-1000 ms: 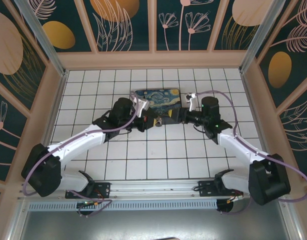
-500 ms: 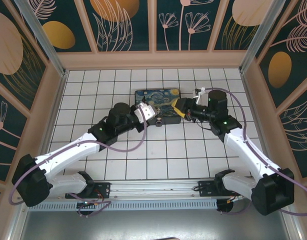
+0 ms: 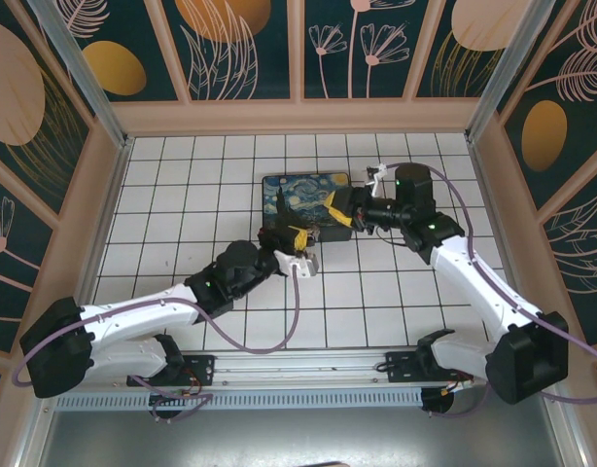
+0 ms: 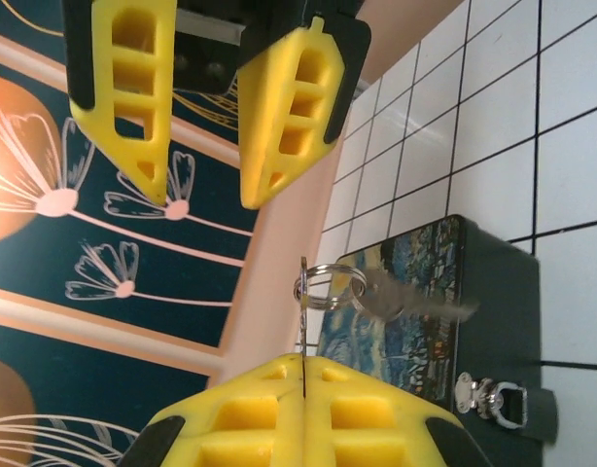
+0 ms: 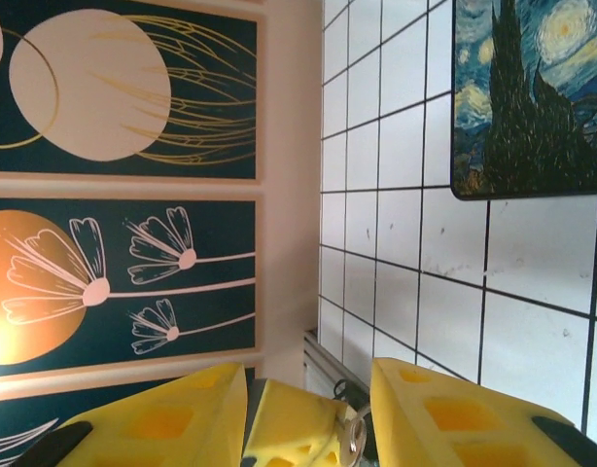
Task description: Unlock a padlock with a key
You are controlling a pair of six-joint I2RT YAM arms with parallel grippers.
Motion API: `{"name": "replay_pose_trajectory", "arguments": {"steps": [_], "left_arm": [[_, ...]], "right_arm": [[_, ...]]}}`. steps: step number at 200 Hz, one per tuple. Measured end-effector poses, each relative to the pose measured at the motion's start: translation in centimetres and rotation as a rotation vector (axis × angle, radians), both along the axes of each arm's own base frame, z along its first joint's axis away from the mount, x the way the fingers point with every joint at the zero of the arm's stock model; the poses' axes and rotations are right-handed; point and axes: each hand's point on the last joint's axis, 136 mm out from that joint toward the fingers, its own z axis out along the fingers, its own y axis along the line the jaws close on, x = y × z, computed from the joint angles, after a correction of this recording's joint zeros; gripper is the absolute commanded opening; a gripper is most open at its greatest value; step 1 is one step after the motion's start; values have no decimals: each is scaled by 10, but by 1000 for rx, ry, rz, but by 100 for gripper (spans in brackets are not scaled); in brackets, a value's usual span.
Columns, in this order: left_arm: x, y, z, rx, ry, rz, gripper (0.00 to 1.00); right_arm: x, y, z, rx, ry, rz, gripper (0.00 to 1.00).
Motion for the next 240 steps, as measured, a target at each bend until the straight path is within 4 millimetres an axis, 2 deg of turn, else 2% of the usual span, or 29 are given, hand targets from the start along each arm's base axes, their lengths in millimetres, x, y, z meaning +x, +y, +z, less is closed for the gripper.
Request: {"name": "replay_pose_trajectory", "arguments": {"steps": [46, 101, 125, 148, 240], "left_arm": [[3, 8, 5, 18, -112, 36, 0], [-2, 5, 17, -8, -171, 24, 0], [-4, 4, 18, -14, -179, 18, 0], [-5, 4, 16, -12, -177, 16, 0], [-5, 4, 16, -12, -177, 15, 0]], "right_arm": [[-12, 10, -4, -11, -6, 58, 36], [-26, 20, -12, -11, 4, 113, 31], [-28, 23, -9, -3, -11, 127, 31], [-28, 24, -6, 6, -27, 131, 25], [-38, 29, -10, 17, -32, 167, 16]]}}
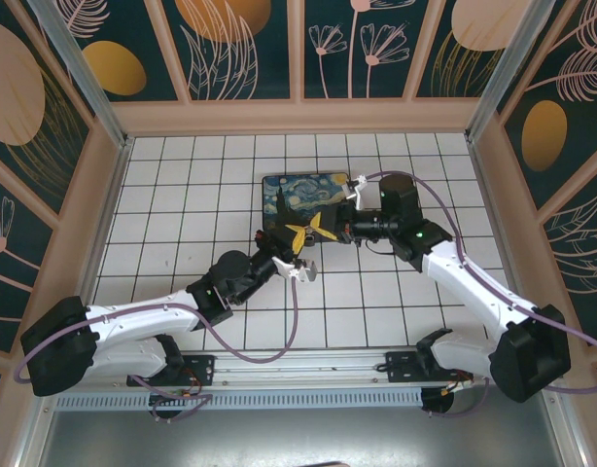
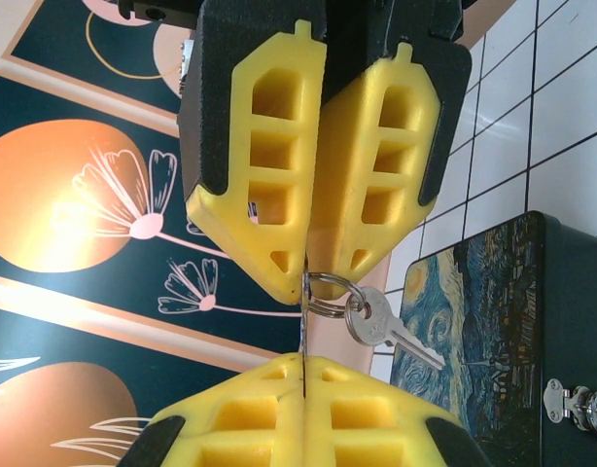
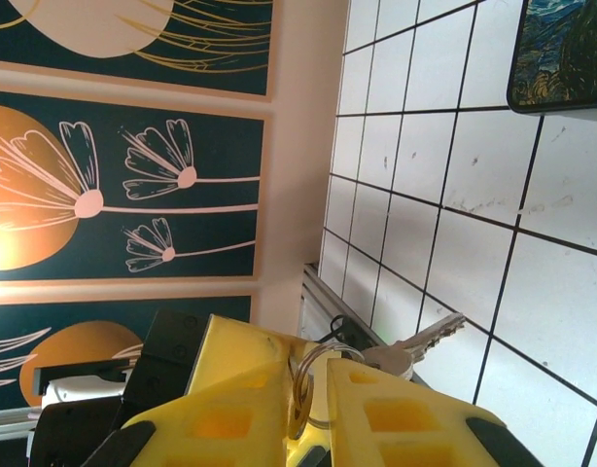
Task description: Unlock a padlock with a key
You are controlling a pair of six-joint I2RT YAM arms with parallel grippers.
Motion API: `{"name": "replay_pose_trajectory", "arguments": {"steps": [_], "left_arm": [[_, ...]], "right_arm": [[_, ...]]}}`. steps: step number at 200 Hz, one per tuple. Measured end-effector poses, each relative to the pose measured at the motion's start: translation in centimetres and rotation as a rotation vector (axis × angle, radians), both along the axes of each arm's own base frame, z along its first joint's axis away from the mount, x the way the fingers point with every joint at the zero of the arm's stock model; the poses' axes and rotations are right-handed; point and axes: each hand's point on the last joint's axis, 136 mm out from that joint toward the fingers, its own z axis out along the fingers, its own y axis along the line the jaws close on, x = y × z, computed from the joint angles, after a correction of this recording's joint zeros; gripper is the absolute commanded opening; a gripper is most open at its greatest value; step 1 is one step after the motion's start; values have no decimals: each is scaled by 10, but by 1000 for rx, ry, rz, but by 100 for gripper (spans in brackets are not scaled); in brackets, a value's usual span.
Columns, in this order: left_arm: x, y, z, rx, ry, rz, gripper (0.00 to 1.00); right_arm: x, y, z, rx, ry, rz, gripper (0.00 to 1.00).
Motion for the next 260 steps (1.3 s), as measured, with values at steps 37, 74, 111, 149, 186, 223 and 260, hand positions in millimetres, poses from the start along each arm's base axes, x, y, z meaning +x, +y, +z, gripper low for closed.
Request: {"name": "replay_pose_trajectory", "arguments": {"steps": [37, 74, 111, 149, 186, 223, 260], "left_arm": [[0, 0, 1, -2, -1, 0, 0], [0, 1, -2, 3, 3, 4, 0], [1, 1, -2, -43, 54, 10, 34], [2, 7, 13, -241, 246, 32, 56], [-7, 20, 30, -560, 534, 4, 61], [14, 37, 33, -977, 966, -27, 61], [22, 9, 6, -1175, 1467, -72, 53]], "right_arm": [[-5, 0, 2, 14, -23, 7, 12], [-6, 2, 0, 27, -35, 16, 3], [-10, 0, 0, 42, -56, 20, 0], [-17, -7, -3, 77, -96, 1, 0], [-11, -17, -10, 121, -123, -62, 0], [-7, -18, -21, 144, -125, -92, 0], [-2, -21, -21, 179, -173, -132, 0]]}}
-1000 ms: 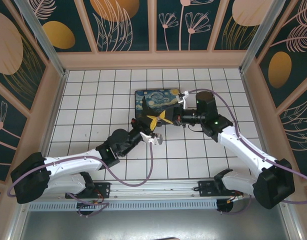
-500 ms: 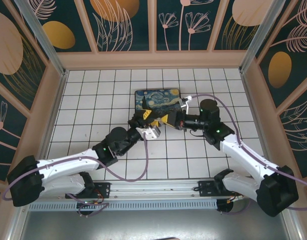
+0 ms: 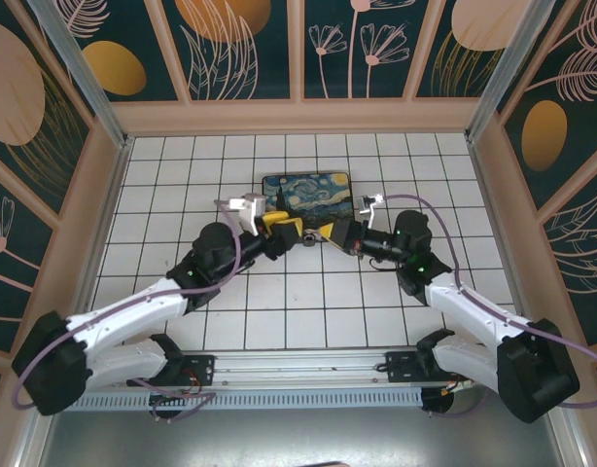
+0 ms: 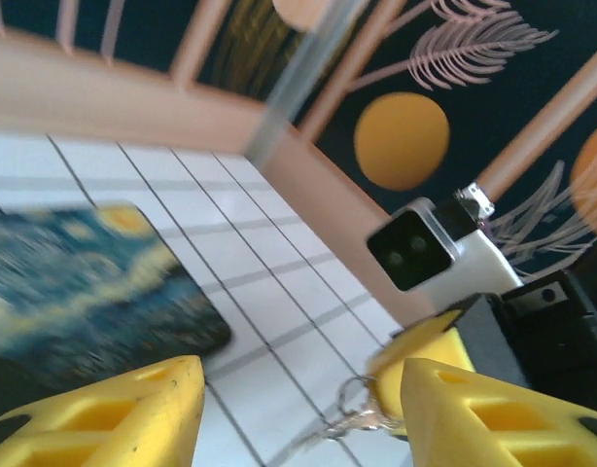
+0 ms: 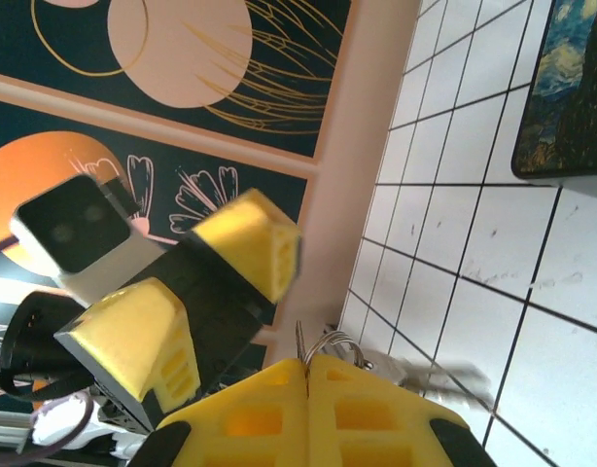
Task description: Unlock a padlock with a key
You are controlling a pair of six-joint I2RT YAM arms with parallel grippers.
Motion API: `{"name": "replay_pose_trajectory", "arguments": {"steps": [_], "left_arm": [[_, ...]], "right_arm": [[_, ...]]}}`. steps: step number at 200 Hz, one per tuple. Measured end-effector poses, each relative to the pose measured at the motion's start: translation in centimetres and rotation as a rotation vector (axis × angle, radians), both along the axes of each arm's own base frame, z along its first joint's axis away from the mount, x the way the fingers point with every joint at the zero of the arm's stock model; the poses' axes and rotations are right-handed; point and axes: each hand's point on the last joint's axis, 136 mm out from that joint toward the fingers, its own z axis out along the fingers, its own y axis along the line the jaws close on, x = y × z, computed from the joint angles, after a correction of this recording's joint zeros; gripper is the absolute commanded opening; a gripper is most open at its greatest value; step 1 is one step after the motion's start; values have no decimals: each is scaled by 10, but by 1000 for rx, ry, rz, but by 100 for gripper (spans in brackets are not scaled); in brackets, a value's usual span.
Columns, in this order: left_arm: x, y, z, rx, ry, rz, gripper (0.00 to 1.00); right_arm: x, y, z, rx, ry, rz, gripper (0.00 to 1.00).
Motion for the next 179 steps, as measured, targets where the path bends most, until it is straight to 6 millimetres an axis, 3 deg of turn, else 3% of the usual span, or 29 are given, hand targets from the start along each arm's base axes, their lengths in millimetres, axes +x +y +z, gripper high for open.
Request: {"name": "replay_pose_trajectory", "arguments": {"steps": [22, 47, 73, 99, 142, 179], "left_arm": [[-4, -21, -12, -126, 212, -116, 54], [-5, -24, -14, -178, 327, -161, 57], [17, -10, -11, -170, 367, -101, 56], [34, 9, -22, -133, 414, -43, 55], [22, -7, -26, -149, 478, -168, 53], [10, -19, -26, -142, 491, -253, 43]], "right_arm": [[0, -2, -8, 4, -12, -29, 0], [0, 0, -11, 1, -20, -51, 0], [6, -5, -9, -4, -54, -107, 0], [9, -8, -11, -8, -64, -135, 0], [10, -9, -10, 10, -94, -151, 0], [15, -4, -11, 39, -103, -150, 0]]}}
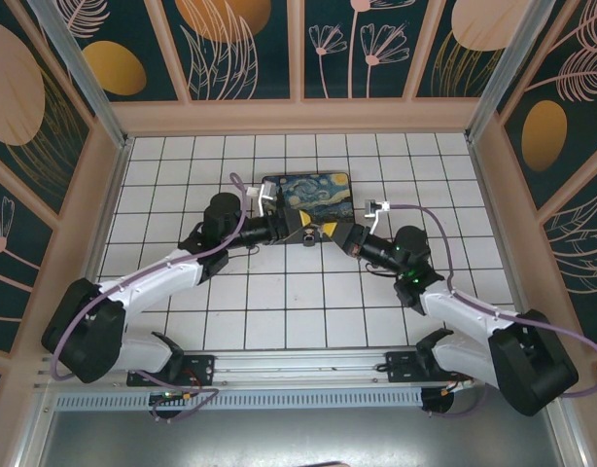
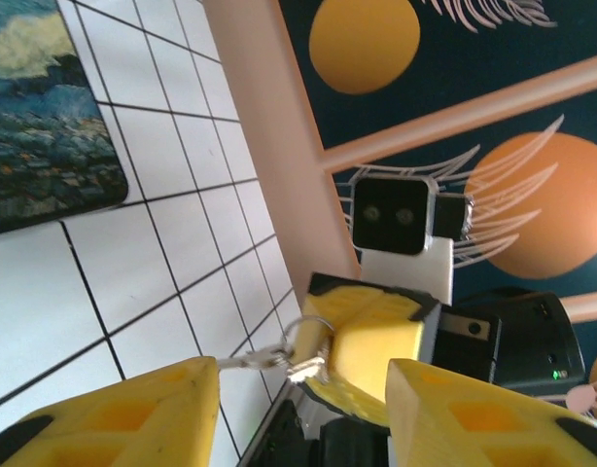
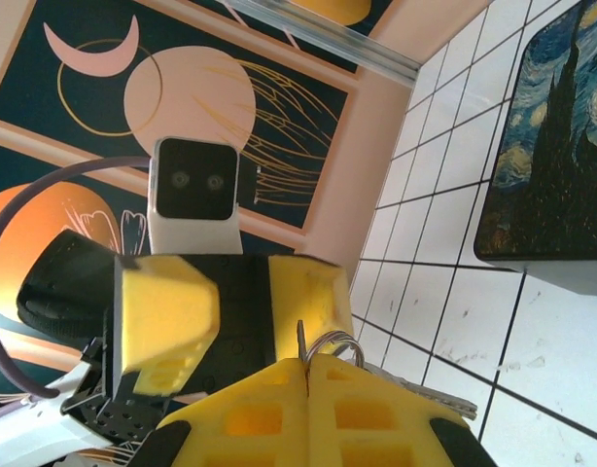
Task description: Unlock a padlock with a key
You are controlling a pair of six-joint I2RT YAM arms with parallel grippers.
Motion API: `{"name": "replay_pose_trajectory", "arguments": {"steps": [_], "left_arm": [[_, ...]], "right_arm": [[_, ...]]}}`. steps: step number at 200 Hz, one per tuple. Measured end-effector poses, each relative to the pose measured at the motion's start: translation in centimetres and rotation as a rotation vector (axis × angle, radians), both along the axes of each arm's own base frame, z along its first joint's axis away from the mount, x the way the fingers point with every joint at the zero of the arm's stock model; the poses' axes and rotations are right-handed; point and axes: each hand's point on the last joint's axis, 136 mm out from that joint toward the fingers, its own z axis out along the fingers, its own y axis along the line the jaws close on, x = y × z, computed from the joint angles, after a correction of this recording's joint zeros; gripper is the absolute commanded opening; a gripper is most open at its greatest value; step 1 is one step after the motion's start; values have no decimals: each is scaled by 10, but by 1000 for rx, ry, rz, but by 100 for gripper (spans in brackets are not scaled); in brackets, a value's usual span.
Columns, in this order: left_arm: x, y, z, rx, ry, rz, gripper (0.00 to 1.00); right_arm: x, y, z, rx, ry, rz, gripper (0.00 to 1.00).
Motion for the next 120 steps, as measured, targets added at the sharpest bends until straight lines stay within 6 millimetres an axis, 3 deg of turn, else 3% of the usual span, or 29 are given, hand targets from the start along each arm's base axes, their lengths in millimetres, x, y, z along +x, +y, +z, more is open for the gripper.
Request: {"name": "replay_pose_trajectory", "arguments": {"steps": [29, 43, 64, 120], "left_arm": [[-7, -6, 3, -15, -14, -42, 36], [-6, -6, 0, -9, -10, -44, 44], [-2, -4, -6, 23, -11, -24, 47], [1, 1, -3, 20, -29, -27, 35]], "right_arm": [[-6, 10, -2, 7, 2, 33, 0], [-8, 12, -2, 6, 2, 42, 0], [-8, 12, -3, 0, 5, 29, 0], [-9, 8, 4, -1, -19, 12, 0]]}}
